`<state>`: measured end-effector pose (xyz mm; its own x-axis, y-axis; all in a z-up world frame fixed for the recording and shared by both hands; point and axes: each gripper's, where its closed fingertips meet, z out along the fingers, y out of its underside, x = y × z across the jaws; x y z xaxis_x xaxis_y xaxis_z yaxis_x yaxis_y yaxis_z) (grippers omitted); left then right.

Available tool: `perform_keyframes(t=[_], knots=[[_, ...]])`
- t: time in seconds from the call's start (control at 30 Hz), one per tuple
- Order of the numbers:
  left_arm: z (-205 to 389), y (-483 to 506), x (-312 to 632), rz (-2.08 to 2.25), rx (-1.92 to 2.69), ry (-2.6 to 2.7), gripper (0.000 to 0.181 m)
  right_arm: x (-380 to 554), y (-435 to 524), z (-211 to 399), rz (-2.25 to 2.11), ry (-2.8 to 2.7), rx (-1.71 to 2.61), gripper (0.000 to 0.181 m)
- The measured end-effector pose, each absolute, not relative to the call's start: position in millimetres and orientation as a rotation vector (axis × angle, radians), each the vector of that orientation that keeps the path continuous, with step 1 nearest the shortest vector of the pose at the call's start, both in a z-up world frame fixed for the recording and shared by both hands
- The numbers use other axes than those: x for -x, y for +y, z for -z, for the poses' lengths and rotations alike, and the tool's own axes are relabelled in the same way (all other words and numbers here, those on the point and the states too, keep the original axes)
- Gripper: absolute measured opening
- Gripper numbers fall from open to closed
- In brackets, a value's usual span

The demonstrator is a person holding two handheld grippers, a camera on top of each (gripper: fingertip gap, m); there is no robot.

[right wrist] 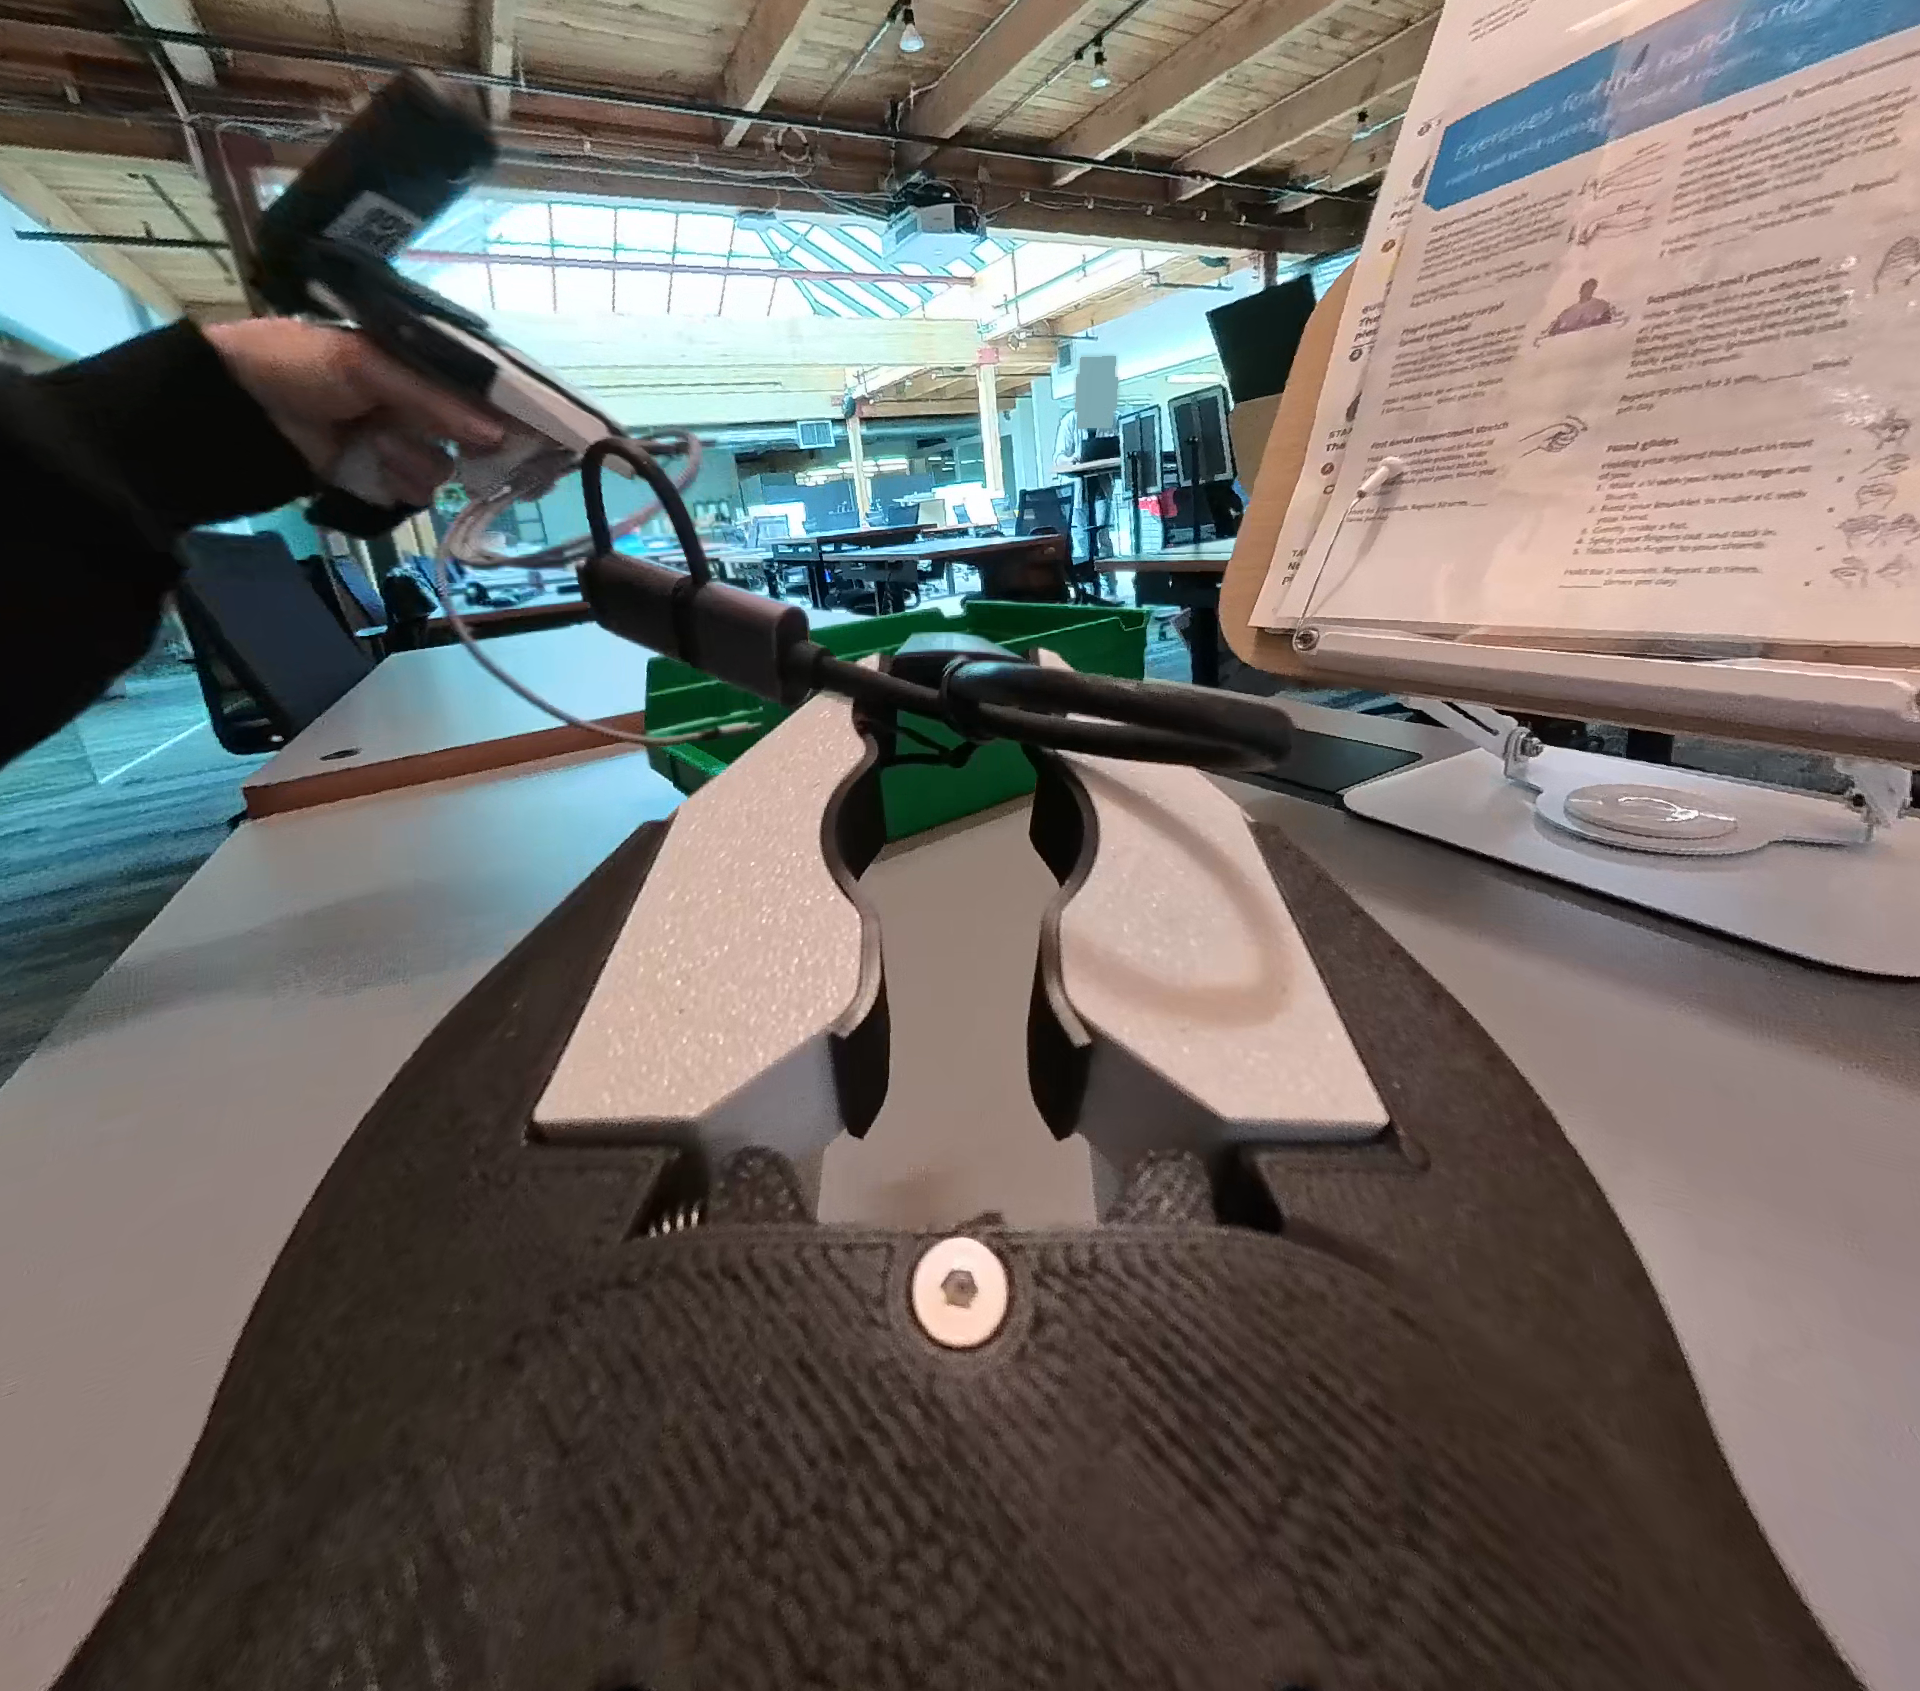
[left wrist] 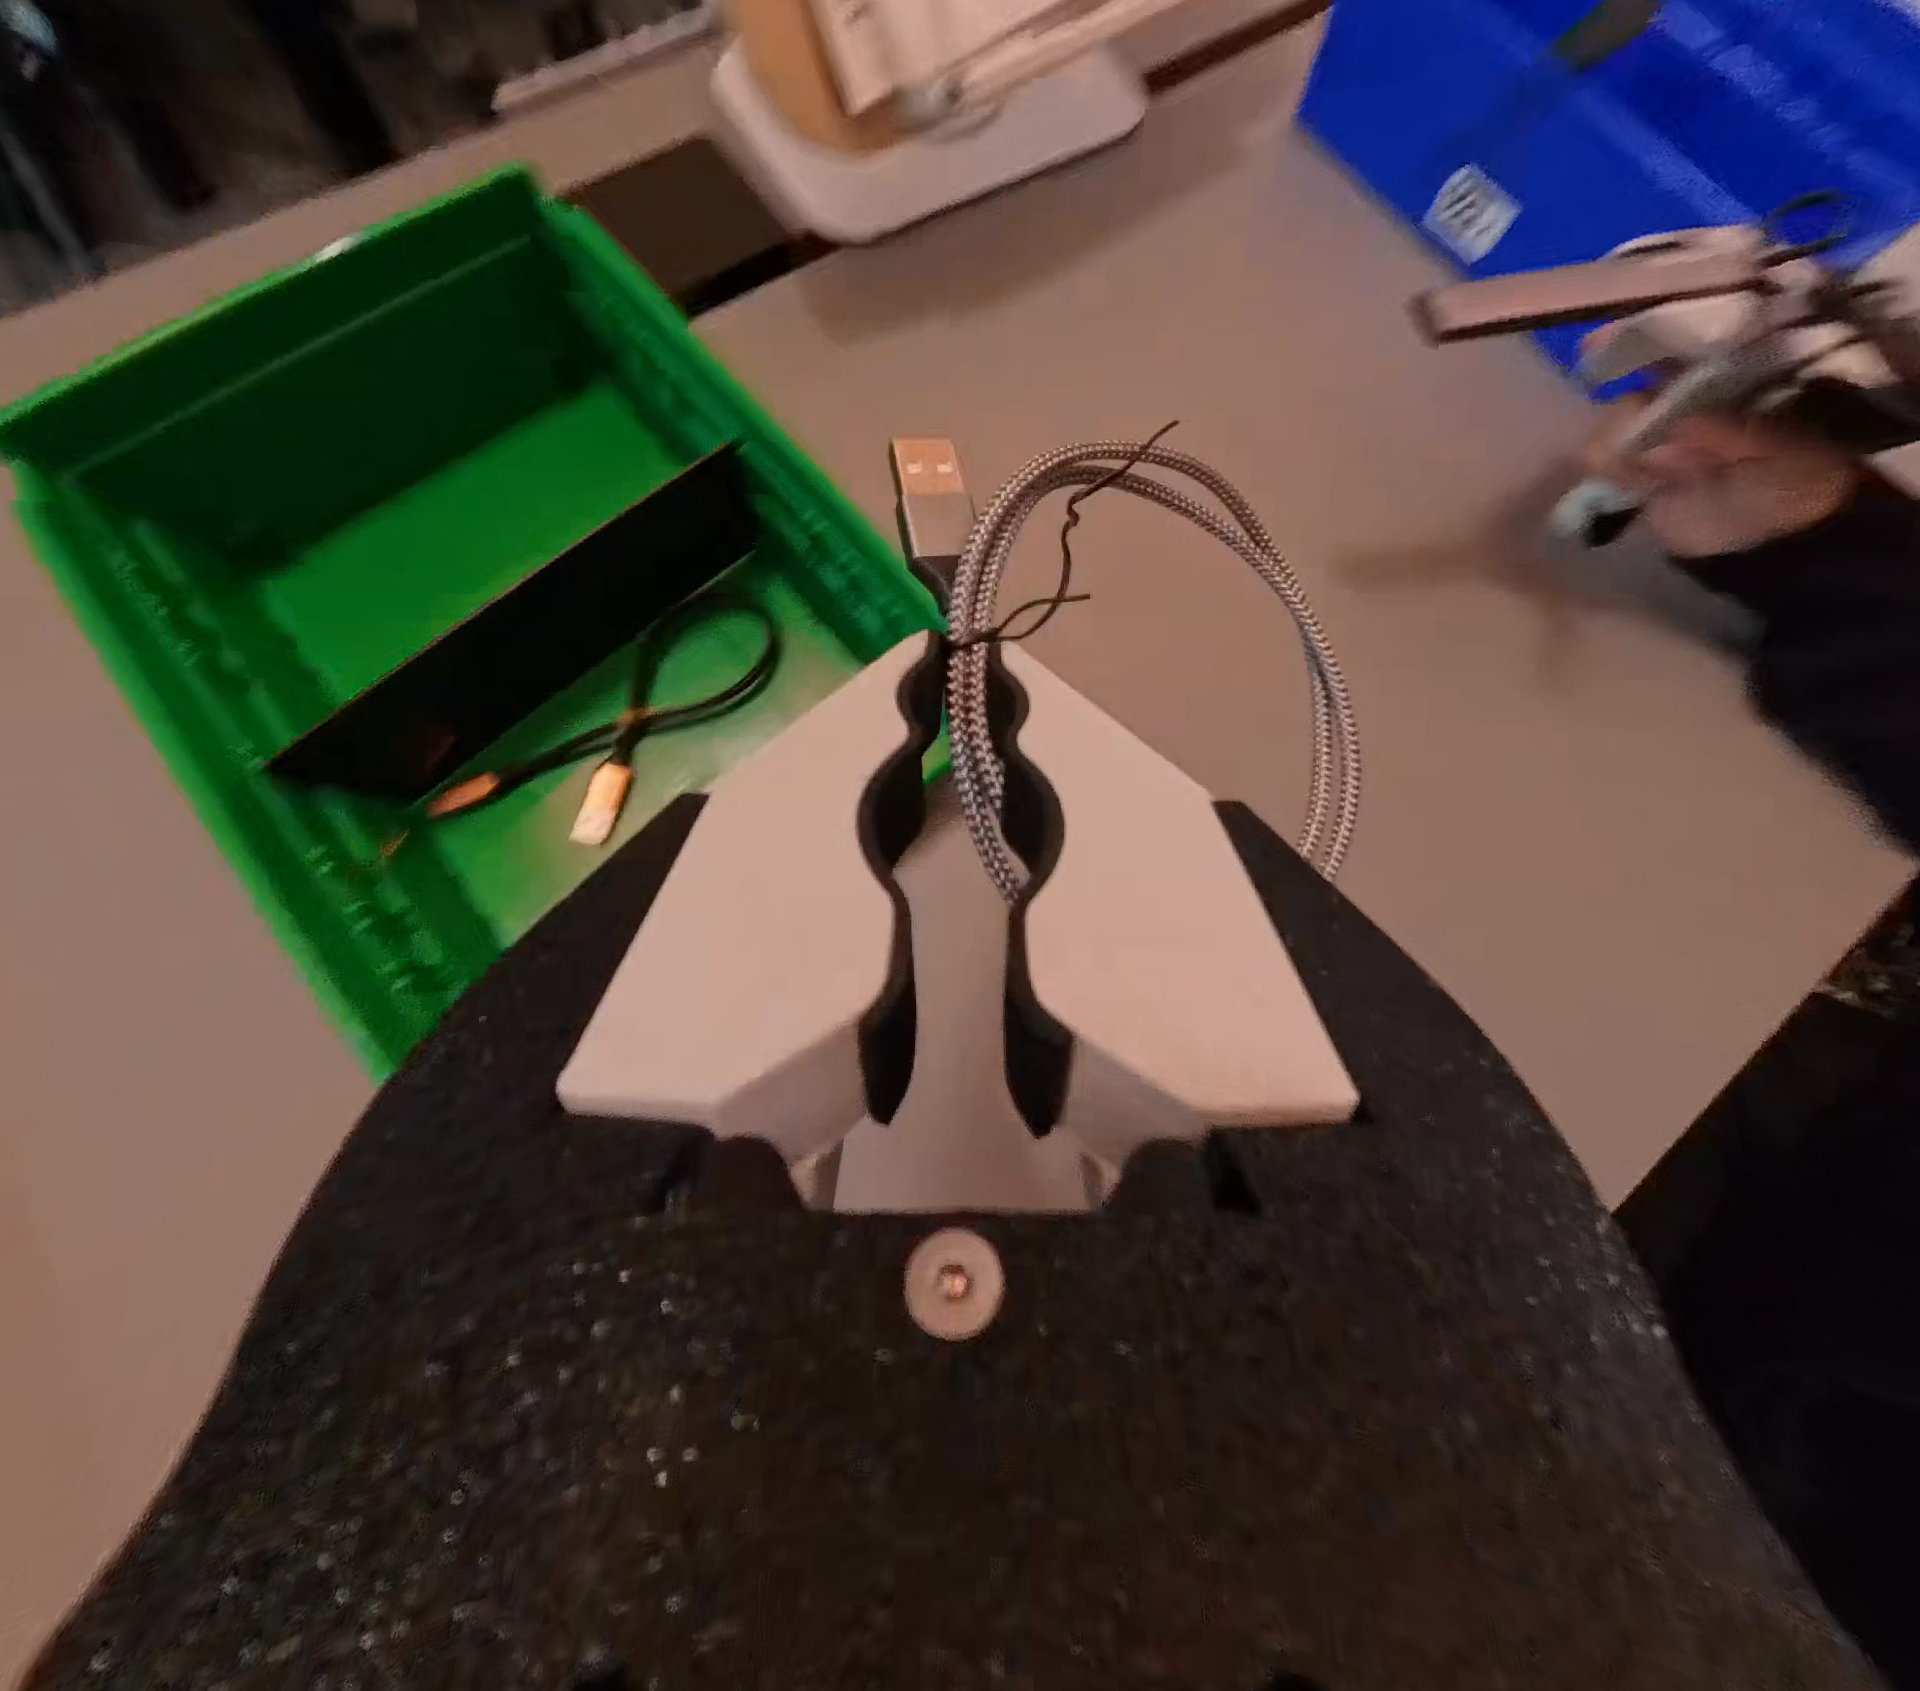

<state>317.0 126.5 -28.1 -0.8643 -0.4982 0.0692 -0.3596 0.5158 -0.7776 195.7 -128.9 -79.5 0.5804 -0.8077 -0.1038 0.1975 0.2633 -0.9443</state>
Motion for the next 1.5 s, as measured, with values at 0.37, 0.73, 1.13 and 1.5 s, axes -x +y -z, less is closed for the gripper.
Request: perform_keyframes(t=[0.37, 0.73, 1.13, 1.5], knots=[[113.5, 85.1, -243.1, 1.552, 0.925, 2.553, 0.005, -194.8, -131.0, 77.5, 0.749, 0.664, 1.095, 0.022], [186.7, 118.9, -246.0, 1.057, 0.811, 2.476, 0.041, -195.3, -128.4, 80.1, 0.744, 0.661, 1.111, 0.022], [216.0, 23.6, -76.1, 1.328, -0.03, 3.066, 0.023, -195.1, -119.7, 84.0, 0.732, 0.646, 1.145, 0.022], [228.5, 14.9, -109.6, 0.893, -0.166, 2.634, 0.003, -202.1, -126.5, 85.9, 0.793, 0.726, 1.127, 0.022]])
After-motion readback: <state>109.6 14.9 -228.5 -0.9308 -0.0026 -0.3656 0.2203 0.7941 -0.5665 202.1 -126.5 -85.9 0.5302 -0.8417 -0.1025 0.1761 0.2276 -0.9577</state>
